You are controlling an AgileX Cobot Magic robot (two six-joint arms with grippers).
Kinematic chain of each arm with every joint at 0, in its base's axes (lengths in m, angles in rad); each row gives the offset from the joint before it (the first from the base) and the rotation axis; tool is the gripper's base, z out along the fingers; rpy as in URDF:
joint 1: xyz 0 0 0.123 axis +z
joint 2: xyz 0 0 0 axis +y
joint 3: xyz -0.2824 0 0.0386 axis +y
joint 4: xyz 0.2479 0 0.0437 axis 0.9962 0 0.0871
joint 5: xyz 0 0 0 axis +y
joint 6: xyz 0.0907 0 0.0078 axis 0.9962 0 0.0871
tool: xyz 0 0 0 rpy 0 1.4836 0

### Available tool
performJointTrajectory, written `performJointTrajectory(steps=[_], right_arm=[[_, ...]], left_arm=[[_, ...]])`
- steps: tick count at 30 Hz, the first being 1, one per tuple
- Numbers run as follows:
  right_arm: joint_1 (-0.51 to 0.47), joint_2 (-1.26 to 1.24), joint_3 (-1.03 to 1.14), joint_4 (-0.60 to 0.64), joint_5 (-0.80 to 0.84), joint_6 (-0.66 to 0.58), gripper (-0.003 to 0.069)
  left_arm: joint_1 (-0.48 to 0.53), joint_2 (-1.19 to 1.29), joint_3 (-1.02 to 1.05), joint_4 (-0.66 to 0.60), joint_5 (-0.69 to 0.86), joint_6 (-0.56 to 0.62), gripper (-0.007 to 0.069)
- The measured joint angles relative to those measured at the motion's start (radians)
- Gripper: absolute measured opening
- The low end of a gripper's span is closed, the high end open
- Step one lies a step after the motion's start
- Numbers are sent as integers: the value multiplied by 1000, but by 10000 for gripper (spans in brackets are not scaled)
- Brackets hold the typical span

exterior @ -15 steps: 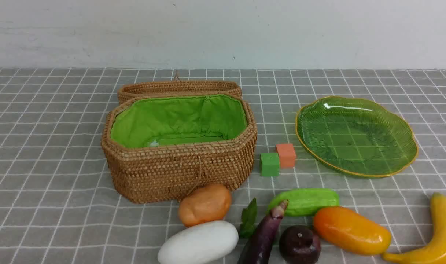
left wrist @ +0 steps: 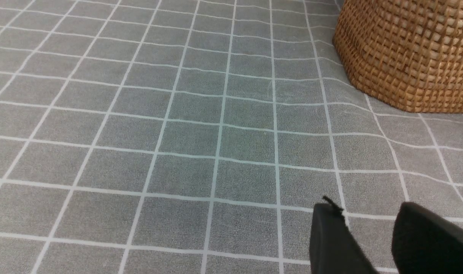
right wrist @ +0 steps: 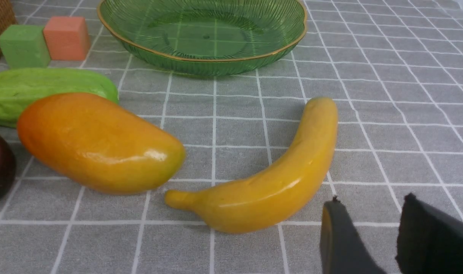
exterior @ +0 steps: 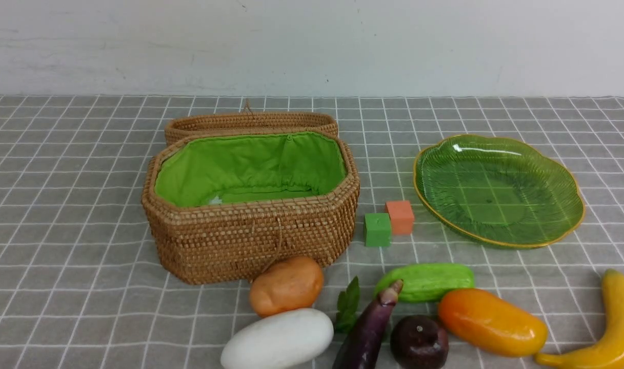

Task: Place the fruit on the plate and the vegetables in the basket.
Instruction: Use the right arm to grab a mango and put it into the right plate

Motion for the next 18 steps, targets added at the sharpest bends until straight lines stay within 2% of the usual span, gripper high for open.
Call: performJointTrajectory(steps=[18], right_arm=[[0,0,0,-17,-9,0,241]], left_arm=[[0,0,0,0,0,0,239]])
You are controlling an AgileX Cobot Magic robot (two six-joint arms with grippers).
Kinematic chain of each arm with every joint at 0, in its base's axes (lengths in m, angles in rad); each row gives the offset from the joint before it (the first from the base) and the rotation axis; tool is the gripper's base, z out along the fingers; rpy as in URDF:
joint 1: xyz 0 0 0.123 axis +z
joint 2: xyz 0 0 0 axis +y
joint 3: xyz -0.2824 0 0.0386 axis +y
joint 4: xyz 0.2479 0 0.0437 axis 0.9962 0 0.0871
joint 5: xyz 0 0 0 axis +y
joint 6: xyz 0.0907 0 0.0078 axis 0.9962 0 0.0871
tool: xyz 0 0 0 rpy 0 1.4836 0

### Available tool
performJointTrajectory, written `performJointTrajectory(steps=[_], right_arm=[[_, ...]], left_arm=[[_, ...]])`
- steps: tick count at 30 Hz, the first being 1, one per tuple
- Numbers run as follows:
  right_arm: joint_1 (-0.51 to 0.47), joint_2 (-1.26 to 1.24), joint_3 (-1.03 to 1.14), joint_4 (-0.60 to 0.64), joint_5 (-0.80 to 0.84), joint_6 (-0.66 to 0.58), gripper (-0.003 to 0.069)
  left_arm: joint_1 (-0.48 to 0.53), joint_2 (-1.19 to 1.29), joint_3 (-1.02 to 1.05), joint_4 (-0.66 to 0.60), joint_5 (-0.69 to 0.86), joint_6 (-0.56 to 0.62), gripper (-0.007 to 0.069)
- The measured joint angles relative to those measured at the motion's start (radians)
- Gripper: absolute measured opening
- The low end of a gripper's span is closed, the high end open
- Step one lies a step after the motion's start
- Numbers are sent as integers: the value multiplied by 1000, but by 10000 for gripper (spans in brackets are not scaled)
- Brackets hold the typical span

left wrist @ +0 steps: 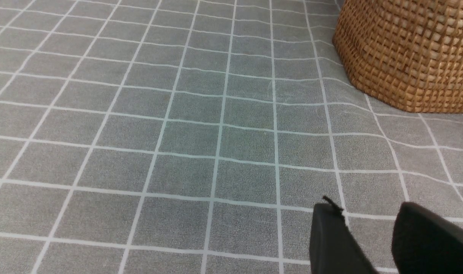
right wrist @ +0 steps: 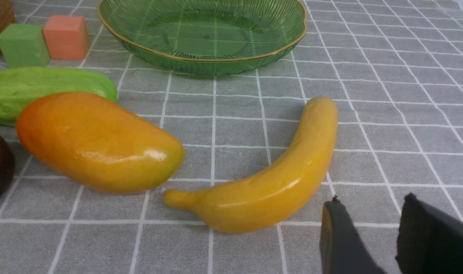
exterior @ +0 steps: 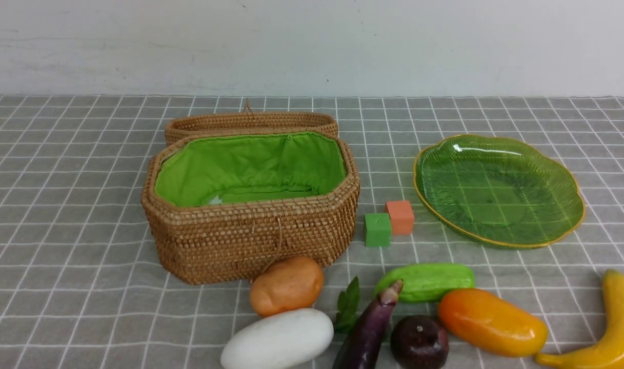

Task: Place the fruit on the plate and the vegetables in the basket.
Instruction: Use the right arm to grab a mango and put it into the right plate

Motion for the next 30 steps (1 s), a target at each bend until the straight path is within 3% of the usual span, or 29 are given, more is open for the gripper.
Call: performJointTrajectory(steps=[4,9,10,14,16,19,21,22,26,30], right_arm=[[0,0,11,-11,-82,12,241],[0,0,12,-2,-385,95,241],[0,0,12,-2,-511,114,241],[0,0,10,3,-717,168,241],[0,0,-4,21,-738,212,241],[0,5,-108,59,-677,327,241],[0,55,-279,70,-547,388,241],[0,62,-279,70,-547,388,241],[0,263,-605,7,-231,401,241],[0,471,-745,-113,25,379,241]], left_arm=[[0,0,0,0,0,0,239],[0,0,0,0,0,0,239],[0,0,0,0,0,0,239],[0,0,0,0,0,0,239],[0,0,0,0,0,0,239],[0,0,0,0,0,0,238],[0,0,0,0,0,0,238],[0,0,0,0,0,0,238],[0,0,0,0,0,0,238],[0,0,0,0,0,0,238]])
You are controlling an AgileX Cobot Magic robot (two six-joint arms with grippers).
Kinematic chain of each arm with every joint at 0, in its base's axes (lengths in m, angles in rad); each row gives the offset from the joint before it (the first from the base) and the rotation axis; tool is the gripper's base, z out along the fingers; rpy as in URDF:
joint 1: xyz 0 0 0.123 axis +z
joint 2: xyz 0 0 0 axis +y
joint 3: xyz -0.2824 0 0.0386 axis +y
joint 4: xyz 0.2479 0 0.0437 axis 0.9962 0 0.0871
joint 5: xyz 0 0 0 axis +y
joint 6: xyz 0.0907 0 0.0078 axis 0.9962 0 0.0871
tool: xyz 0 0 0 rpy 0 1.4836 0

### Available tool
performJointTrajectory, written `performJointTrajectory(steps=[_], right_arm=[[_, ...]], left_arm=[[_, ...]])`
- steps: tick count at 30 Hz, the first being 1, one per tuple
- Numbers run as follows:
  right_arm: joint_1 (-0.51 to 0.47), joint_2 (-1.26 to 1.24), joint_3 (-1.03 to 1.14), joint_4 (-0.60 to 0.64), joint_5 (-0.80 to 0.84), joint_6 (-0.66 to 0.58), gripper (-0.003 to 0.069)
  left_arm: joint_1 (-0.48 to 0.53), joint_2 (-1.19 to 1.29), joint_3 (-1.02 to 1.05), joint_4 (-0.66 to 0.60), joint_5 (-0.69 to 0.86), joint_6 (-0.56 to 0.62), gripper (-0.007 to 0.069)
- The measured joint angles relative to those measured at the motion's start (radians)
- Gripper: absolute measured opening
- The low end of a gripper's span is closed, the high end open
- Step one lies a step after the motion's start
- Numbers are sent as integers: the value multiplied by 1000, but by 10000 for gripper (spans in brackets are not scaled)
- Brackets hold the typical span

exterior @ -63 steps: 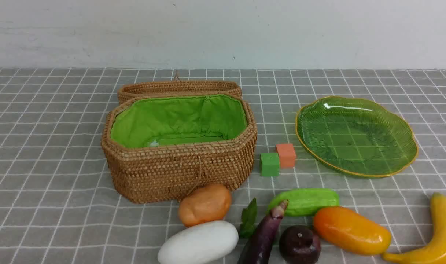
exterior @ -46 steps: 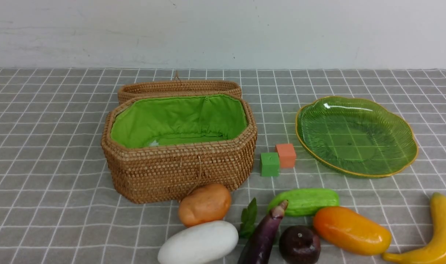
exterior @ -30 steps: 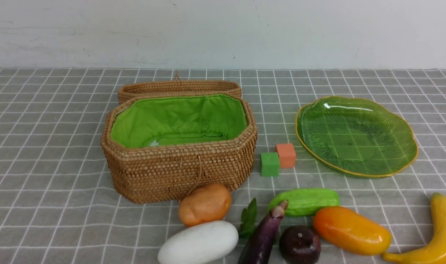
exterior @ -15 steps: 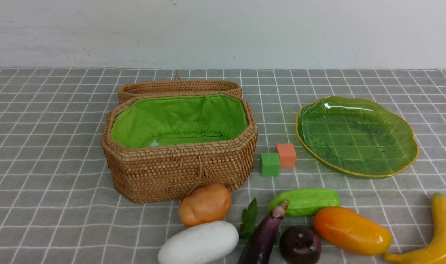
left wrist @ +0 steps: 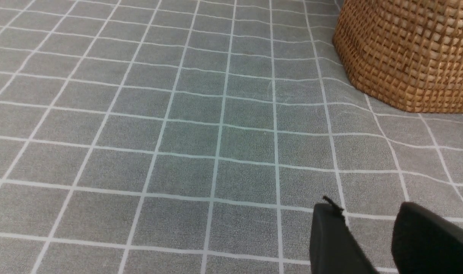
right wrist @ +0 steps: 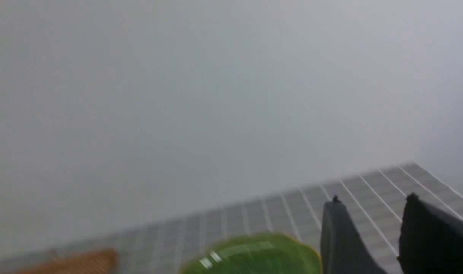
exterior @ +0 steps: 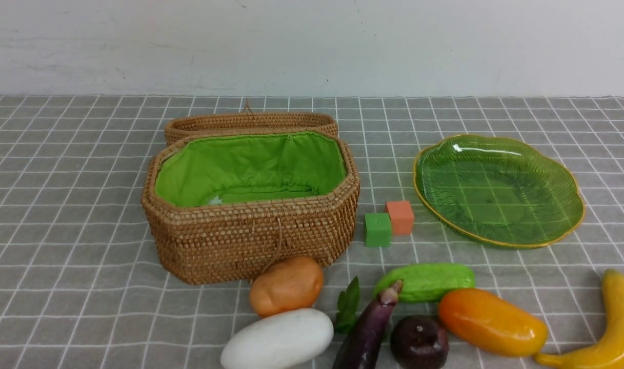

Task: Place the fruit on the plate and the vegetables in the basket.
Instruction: Use the right arm to grab a mango and put it into the right plate

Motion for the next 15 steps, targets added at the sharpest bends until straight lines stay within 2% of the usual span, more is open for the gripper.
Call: performJointTrajectory(steps=[3,5,8,11,13,15], right_arm=[[0,111,-10,-55,100,-38,241],[2,180,1,-44,130,-72,241],[43,275,7,70,194,-195,242],[106,372,-11,198,284,-370,256],[170,486,-42,311,347,-525,307],[231,585,-72,375,363,-640,394]], left_arm=[[0,0,0,0,0,0,238],[0,0,0,0,0,0,238],[0,0,0,0,0,0,238],[0,0,0,0,0,0,238],[0,0,0,0,0,0,238],[0,0,0,0,0,0,238]])
